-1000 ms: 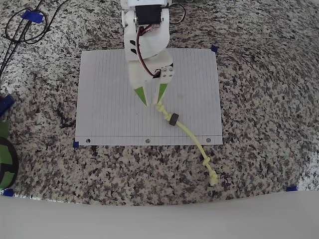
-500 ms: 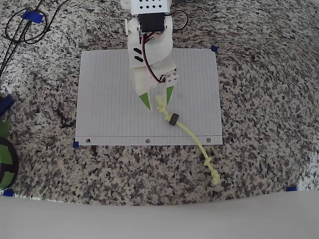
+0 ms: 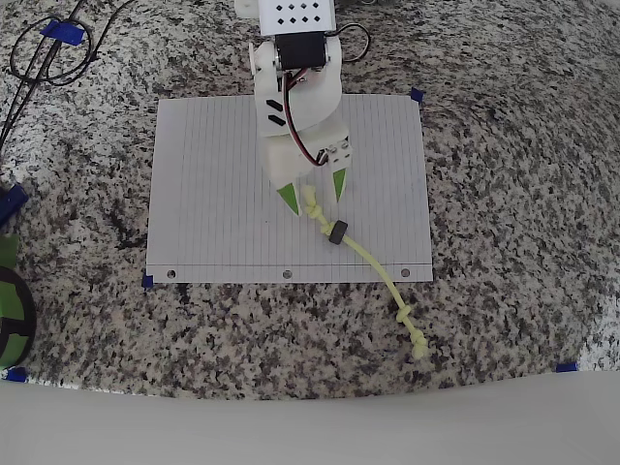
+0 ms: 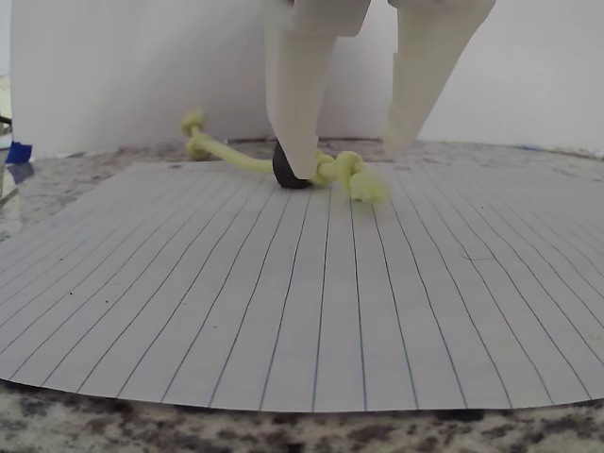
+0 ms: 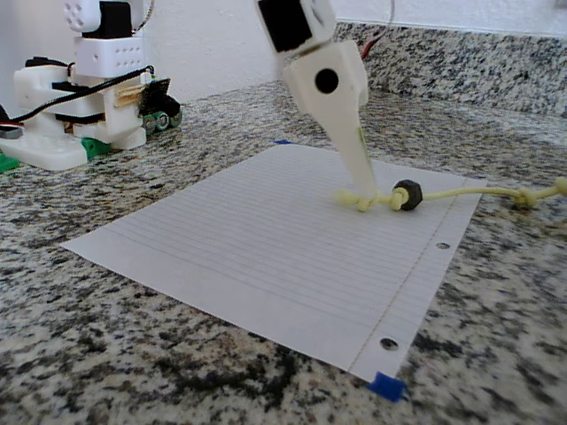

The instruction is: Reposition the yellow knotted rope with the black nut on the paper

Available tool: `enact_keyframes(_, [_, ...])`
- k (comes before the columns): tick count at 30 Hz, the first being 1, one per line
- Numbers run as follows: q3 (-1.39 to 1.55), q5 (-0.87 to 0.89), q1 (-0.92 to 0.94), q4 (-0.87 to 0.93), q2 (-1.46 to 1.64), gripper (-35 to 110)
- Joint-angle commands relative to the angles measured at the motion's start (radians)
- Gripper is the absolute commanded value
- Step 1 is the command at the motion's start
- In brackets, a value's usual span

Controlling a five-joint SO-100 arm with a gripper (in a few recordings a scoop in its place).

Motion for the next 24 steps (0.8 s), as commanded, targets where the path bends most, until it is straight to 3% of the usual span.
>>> enact_keyframes(1, [-0.041,0.011,-0.003,-0.014,-0.009,49])
enact_keyframes(15, [-0.057,-0.002,-0.003,-0.048,-0.081,40])
enact_keyframes(16, [-0.057,-0.002,-0.003,-0.048,-0.084,35])
enact_keyframes(18, [-0.057,-0.012,-0.002,-0.041,-0.084,4])
enact_keyframes(24, [-0.058,-0.072,0.008,-0.014,-0.071,0])
